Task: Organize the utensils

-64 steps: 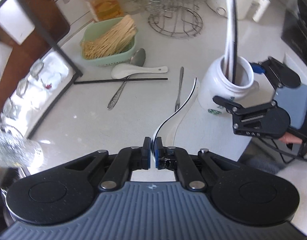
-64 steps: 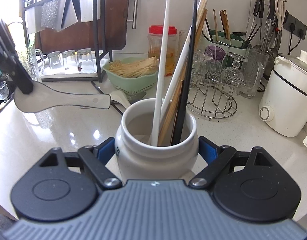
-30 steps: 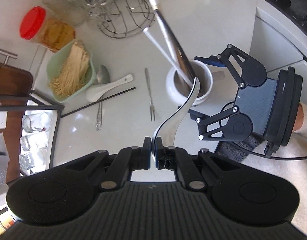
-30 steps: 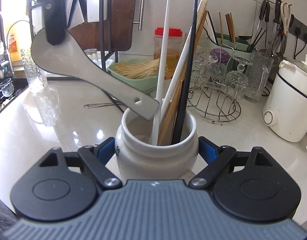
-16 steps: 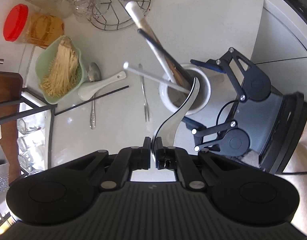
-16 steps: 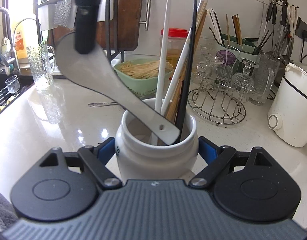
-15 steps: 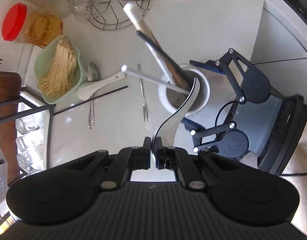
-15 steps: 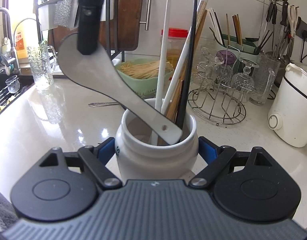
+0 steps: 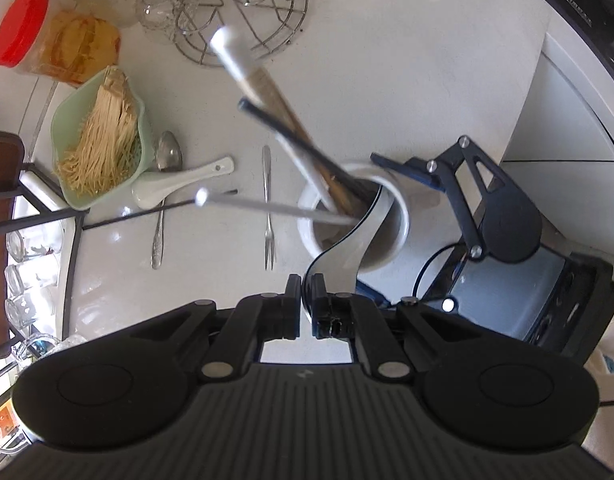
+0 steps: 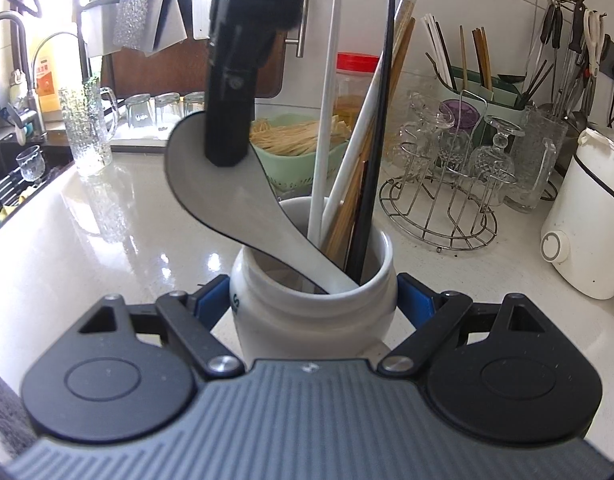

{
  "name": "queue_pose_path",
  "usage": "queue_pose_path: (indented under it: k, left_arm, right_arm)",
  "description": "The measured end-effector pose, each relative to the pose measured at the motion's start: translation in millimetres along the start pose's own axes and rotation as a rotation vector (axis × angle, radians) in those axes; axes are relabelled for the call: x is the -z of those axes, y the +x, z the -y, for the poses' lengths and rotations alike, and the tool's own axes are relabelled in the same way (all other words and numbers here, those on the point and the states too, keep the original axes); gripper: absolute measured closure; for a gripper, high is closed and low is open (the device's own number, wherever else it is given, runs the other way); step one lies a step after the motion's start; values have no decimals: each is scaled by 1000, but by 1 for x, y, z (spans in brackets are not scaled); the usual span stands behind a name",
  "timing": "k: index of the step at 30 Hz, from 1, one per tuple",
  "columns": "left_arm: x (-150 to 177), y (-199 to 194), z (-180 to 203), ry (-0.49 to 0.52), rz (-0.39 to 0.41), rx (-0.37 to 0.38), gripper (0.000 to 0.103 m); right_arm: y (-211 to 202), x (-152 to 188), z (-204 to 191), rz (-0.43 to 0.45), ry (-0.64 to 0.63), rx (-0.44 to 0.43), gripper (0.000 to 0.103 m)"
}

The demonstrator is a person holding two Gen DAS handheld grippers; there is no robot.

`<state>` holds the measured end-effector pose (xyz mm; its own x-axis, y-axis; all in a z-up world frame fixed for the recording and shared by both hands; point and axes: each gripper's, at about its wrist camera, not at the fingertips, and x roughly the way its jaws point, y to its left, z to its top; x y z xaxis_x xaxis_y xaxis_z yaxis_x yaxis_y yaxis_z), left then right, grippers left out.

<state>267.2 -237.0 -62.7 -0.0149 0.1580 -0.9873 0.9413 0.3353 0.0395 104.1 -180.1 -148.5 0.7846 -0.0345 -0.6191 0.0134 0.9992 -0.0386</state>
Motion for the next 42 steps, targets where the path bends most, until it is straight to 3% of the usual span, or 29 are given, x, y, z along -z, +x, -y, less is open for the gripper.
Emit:
queue_pose_path:
  k: [8,14,16,18,19,21,28,34,42]
  left_arm:
    - [-16,2,13,21,49,-9,96]
    - [-16,3,11,9,84,26,96]
    - [-11,3,11,12,99,43,93]
    - [-5,2,11,16,127,59,83]
    - [0,1,11,14,143,62,75]
    - [8,-1,7,-2,178,79,70]
    - [53,-7,-8,-97,317,153,69]
    - [109,-6,-27,-217,440,222,69]
    - [172,32,-46,-386,545,240,69]
  right_arm:
    - [1,1,1,3,-1,-3,13]
    - [1,-1,1,-5,-2,-3,13]
    - [1,-1,-1,-5,-5,-1,13]
    - [1,-2,0,-13,-8,-2,13]
    - [2,-3,0,-15,-7,-3,13]
    - [2,-3,0,-16,-5,-2,13]
    - [2,-1,-1,-6,-5,-2,13]
    - [3,-2,-1,-15,-12,-4,13]
    - [6,-6,0,-25,1,12,13]
